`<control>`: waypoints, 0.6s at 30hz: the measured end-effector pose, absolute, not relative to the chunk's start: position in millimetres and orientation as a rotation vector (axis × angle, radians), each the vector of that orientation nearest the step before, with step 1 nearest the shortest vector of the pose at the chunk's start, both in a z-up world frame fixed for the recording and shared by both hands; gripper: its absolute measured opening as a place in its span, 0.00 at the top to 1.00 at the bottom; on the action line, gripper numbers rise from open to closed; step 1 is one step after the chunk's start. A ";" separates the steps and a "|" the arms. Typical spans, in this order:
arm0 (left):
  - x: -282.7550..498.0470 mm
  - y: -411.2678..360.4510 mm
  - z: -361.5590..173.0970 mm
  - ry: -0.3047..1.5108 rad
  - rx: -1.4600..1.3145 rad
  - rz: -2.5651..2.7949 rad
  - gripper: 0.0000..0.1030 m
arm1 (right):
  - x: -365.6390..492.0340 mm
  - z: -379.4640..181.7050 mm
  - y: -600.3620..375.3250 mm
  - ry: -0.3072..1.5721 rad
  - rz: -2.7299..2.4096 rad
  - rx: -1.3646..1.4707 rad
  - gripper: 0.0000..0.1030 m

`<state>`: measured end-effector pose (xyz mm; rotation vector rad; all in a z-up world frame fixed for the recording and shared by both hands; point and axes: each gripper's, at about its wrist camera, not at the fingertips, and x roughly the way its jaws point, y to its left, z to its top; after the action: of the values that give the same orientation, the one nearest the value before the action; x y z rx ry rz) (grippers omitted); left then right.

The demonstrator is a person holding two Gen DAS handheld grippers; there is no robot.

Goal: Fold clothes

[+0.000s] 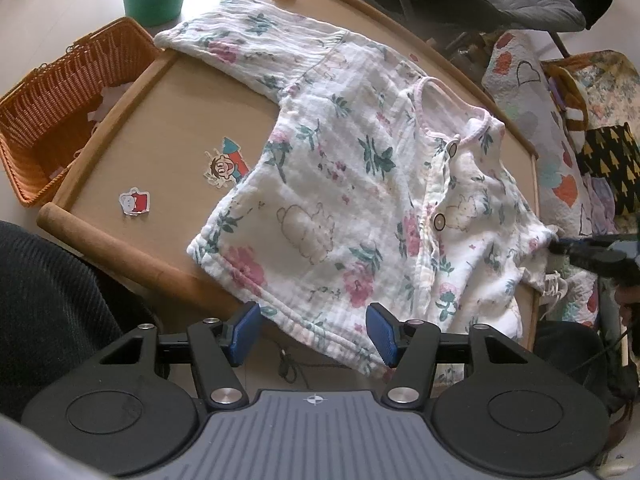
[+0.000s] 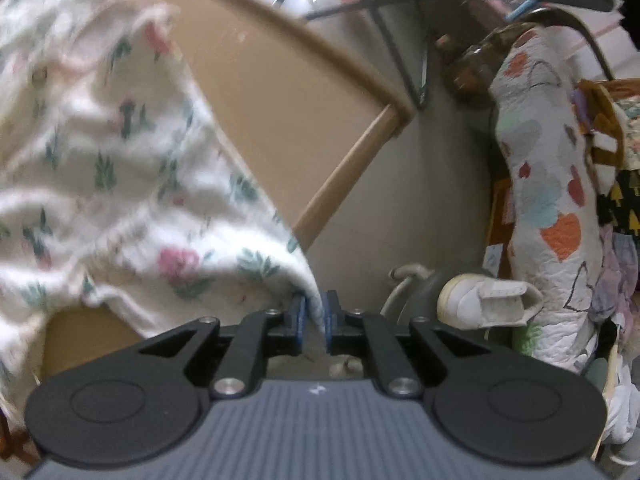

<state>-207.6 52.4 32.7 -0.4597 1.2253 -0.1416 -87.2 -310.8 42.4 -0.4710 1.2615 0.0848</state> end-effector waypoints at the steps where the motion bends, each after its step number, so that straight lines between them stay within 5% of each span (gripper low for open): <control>1: -207.1 52.2 34.6 1.218 -0.460 -0.146 0.42 | -86.3 49.0 -307.7 1.235 0.090 -0.457 0.89; 9: -175.4 42.9 67.4 1.084 -0.366 -0.209 0.42 | -76.1 82.4 -265.3 1.052 0.180 -0.360 0.81; 18: -84.2 19.4 81.3 1.009 -0.151 -0.186 0.41 | -71.0 42.8 -247.9 1.035 0.184 -0.134 0.76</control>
<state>-84.2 19.4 81.3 -0.1514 1.0088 -0.1856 -71.0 -247.9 42.8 -0.1344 1.0350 0.1841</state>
